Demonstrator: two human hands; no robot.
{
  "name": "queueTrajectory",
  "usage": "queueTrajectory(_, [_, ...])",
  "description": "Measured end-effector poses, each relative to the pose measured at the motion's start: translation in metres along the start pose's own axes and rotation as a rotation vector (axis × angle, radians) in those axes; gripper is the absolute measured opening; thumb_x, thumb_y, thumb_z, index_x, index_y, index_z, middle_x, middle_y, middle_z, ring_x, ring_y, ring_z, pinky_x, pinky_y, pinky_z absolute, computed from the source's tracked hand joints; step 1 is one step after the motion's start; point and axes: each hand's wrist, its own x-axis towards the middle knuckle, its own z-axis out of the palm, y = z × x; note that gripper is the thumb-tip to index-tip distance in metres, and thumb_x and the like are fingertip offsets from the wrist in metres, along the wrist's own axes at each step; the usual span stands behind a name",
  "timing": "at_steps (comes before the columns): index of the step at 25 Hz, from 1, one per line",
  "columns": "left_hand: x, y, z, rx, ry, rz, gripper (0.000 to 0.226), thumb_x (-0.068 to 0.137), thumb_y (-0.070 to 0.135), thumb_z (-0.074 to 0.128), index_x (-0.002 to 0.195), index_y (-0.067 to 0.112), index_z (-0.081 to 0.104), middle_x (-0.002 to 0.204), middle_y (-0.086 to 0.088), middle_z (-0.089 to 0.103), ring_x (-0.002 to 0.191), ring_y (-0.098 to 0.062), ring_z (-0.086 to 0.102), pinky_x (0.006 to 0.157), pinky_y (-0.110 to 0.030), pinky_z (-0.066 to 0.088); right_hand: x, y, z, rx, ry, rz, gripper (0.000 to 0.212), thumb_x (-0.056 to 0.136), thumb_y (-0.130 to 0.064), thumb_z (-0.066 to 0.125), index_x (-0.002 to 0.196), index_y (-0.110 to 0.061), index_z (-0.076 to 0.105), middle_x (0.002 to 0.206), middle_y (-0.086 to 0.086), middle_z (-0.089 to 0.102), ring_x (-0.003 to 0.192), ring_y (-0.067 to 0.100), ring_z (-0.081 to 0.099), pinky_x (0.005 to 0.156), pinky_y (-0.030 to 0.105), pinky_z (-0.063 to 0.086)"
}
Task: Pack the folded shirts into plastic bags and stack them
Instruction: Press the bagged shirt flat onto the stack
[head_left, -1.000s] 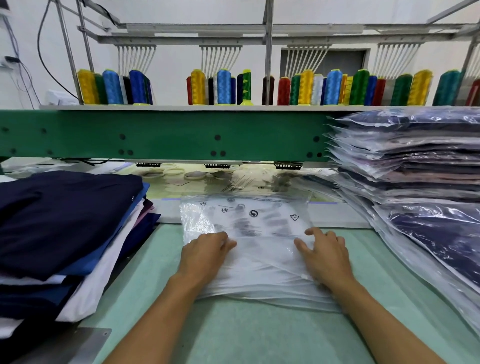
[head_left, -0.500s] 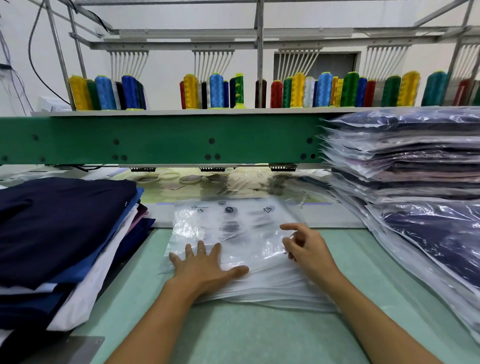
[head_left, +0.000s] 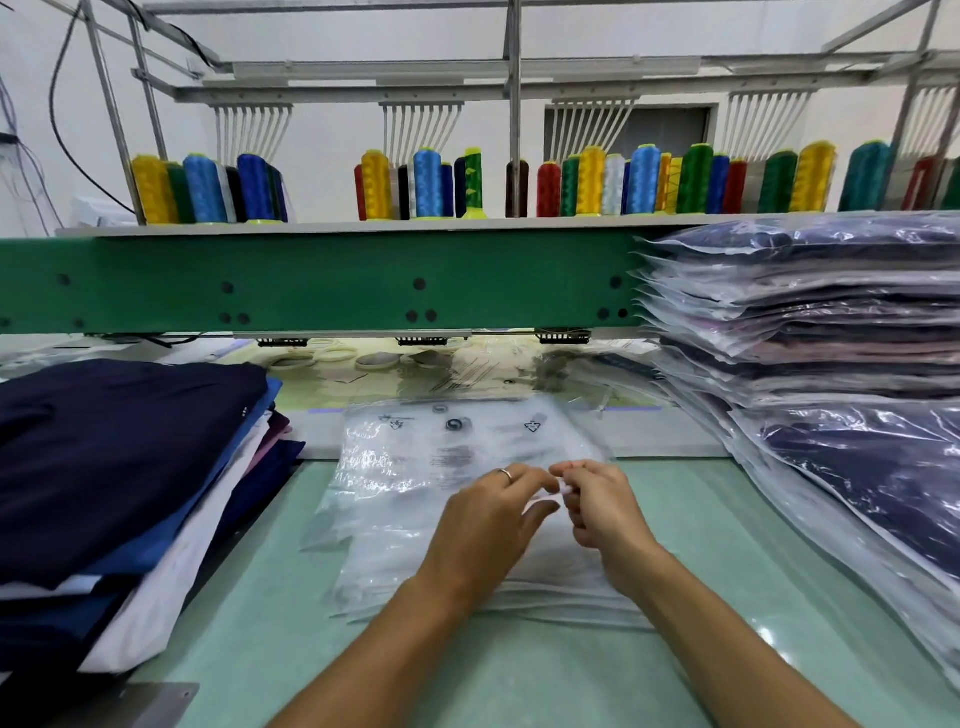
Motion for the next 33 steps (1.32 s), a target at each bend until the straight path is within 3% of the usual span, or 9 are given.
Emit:
queueTrajectory(4, [0.001, -0.004, 0.000, 0.093, 0.120, 0.104, 0.014, 0.091, 0.032, 0.074, 0.105, 0.029, 0.073, 0.098, 0.013, 0.073, 0.086, -0.014, 0.069, 0.059, -0.033, 0.055, -0.004, -0.002, 0.008, 0.037, -0.044, 0.029, 0.018, 0.096, -0.005, 0.043, 0.095, -0.010, 0.060, 0.049, -0.004, 0.041, 0.041, 0.011, 0.029, 0.039, 0.019, 0.020])
queueTrajectory(8, [0.002, -0.005, 0.001, 0.200, 0.108, 0.120, 0.008, 0.093, 0.032, 0.072, 0.099, 0.028, 0.068, 0.080, 0.010, 0.070, 0.077, -0.015, 0.068, 0.049, -0.028, 0.049, -0.007, -0.001, 0.008, 0.088, -0.048, 0.030, 0.022, 0.093, 0.000, 0.038, 0.098, -0.011, 0.056, 0.048, -0.006, 0.039, 0.038, 0.008, 0.029, 0.040, 0.016, 0.019])
queueTrajectory(12, [-0.001, -0.017, -0.005, 0.284, 0.066, -0.015, 0.010, 0.096, 0.035, 0.065, 0.094, 0.030, 0.057, 0.068, 0.008, 0.062, 0.071, -0.017, 0.062, 0.045, -0.028, 0.042, -0.004, -0.002, 0.003, 0.149, 0.028, 0.016, 0.028, 0.093, 0.003, 0.035, 0.106, -0.013, 0.054, 0.048, -0.008, 0.037, 0.038, 0.009, 0.025, 0.038, 0.018, 0.019])
queueTrajectory(18, [-0.010, -0.054, -0.033, 0.408, 0.041, -0.268, 0.011, 0.095, 0.033, 0.068, 0.093, 0.027, 0.059, 0.062, 0.002, 0.064, 0.065, -0.029, 0.061, 0.057, -0.032, 0.036, 0.007, -0.005, -0.020, 0.227, 0.135, 0.001, 0.026, 0.095, 0.005, 0.036, 0.104, -0.011, 0.054, 0.055, -0.005, 0.034, 0.042, 0.009, 0.022, 0.036, 0.022, 0.019])
queueTrajectory(22, [-0.022, -0.082, -0.055, 0.393, 0.085, -0.511, 0.005, 0.099, 0.024, 0.063, 0.096, 0.025, 0.059, 0.077, 0.001, 0.066, 0.068, -0.025, 0.050, 0.054, -0.032, 0.037, 0.015, -0.006, -0.038, 0.296, 0.209, 0.002, 0.024, 0.095, 0.007, 0.037, 0.101, -0.011, 0.052, 0.057, -0.003, 0.034, 0.040, 0.009, 0.022, 0.035, 0.020, 0.018])
queueTrajectory(24, [-0.025, -0.090, -0.064, 0.360, 0.100, -0.577, 0.007, 0.099, 0.015, 0.061, 0.098, 0.021, 0.060, 0.091, 0.002, 0.065, 0.075, -0.023, 0.055, 0.052, -0.034, 0.042, 0.017, -0.006, -0.043, 0.327, 0.232, 0.002, 0.025, 0.095, 0.008, 0.037, 0.100, -0.011, 0.051, 0.057, -0.003, 0.033, 0.041, 0.009, 0.021, 0.035, 0.020, 0.017])
queueTrajectory(27, [-0.028, -0.096, -0.070, 0.315, 0.117, -0.655, 0.013, 0.097, 0.003, 0.059, 0.094, 0.016, 0.060, 0.094, -0.001, 0.062, 0.082, -0.026, 0.060, 0.061, -0.042, 0.052, 0.017, -0.006, -0.047, 0.357, 0.249, -0.007, 0.022, 0.095, 0.006, 0.038, 0.099, -0.012, 0.050, 0.053, -0.005, 0.033, 0.042, 0.009, 0.021, 0.036, 0.020, 0.016])
queueTrajectory(30, [-0.030, -0.096, -0.070, 0.298, 0.060, -0.602, 0.010, 0.099, 0.012, 0.060, 0.105, 0.019, 0.060, 0.106, -0.002, 0.066, 0.099, -0.026, 0.057, 0.076, -0.042, 0.050, 0.014, -0.005, -0.048, 0.324, 0.208, -0.005, 0.022, 0.095, 0.006, 0.037, 0.099, -0.010, 0.051, 0.053, -0.006, 0.032, 0.041, 0.009, 0.021, 0.036, 0.021, 0.016])
queueTrajectory(33, [-0.029, -0.089, -0.068, 0.263, -0.124, -0.442, 0.031, 0.097, 0.036, 0.065, 0.128, 0.033, 0.061, 0.125, 0.013, 0.065, 0.121, -0.017, 0.054, 0.099, -0.038, 0.046, 0.010, -0.003, -0.048, 0.264, 0.132, -0.016, 0.019, 0.098, 0.004, 0.038, 0.101, -0.008, 0.052, 0.055, -0.004, 0.030, 0.044, 0.011, 0.020, 0.038, 0.024, 0.017])
